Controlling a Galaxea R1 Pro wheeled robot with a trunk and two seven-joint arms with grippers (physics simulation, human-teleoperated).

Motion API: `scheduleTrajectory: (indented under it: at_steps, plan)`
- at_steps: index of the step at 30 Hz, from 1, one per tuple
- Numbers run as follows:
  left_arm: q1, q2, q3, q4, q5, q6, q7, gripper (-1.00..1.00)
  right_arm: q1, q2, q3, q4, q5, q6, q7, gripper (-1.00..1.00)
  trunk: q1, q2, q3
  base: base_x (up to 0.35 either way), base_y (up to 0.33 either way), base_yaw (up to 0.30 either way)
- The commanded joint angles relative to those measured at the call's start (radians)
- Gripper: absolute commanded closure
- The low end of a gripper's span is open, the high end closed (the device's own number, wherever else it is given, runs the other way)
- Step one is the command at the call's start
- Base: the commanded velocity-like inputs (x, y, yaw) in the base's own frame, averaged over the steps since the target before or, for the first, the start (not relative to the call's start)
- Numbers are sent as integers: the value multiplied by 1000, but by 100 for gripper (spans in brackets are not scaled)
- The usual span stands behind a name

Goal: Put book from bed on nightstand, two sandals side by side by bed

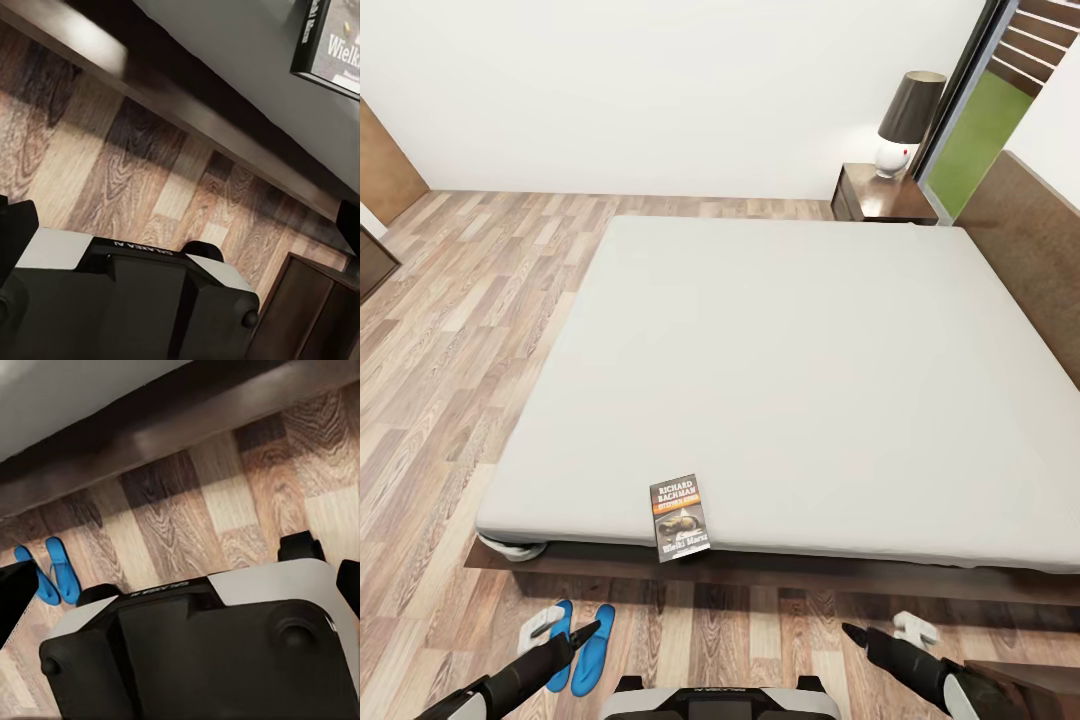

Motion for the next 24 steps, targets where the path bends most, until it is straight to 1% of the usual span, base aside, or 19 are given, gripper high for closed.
scheduleTrajectory:
  at_steps: [1, 5, 6, 9, 13, 17, 18, 19, 22, 23, 24]
  plan:
    - [0, 1, -8, 0, 9, 1, -4, -100, 0, 17, -3, -4, -7, 12, 2, -100, 0, -1, -1, 0, 0, 0]
    - [0, 3, -8, 0, 9, 3, -6, -100, 0, 95, -2, -7, 2, 16, 1, -100, 0, -1, -1, 0, 0, 0]
    - [0, 3, -8, -1, 9, 3, -6, -100, 0, 104, -2, -7, 3, 16, 1, -100, 0, -1, -1, 0, 0, 0]
    - [0, 3, -8, -1, 10, 3, -7, -100, 0, 147, -2, -7, 4, 16, 1, -100, 0, -1, -1, 0, 0, 0]
    - [-1, 2, -8, -1, 10, 3, -7, -100, 0, 185, 1, -7, 3, 8, 1, -100, 0, -1, -1, 0, 0, 0]
    - [0, 2, -8, -1, 10, 2, -7, -100, 0, 206, 9, -10, 4, 4, -2, -100, 0, -1, -1, 0, 0, 0]
    - [0, 2, -8, -1, 10, 2, -7, -100, 0, 216, 39, -14, 5, 2, -5, -100, 0, -1, -1, 0, 0, 0]
    - [0, 2, -8, -1, 10, 2, -7, -100, 0, 218, 51, -15, 5, 2, -6, -100, 0, -1, -1, 0, 0, 0]
    - [0, 1, -8, -1, 10, 2, -7, -100, 0, 223, 152, -18, 2, 2, -6, -100, 0, -1, -1, 0, 0, 0]
    - [0, 0, -8, -1, 10, 2, -7, -100, 0, 223, 166, -18, 0, 2, -5, -100, 0, -1, -1, 0, 0, 0]
    - [0, 1, -8, -1, 10, 2, -7, -100, 0, 224, 197, -19, -5, 2, -3, -100, 0, -1, -1, 0, 0, 0]
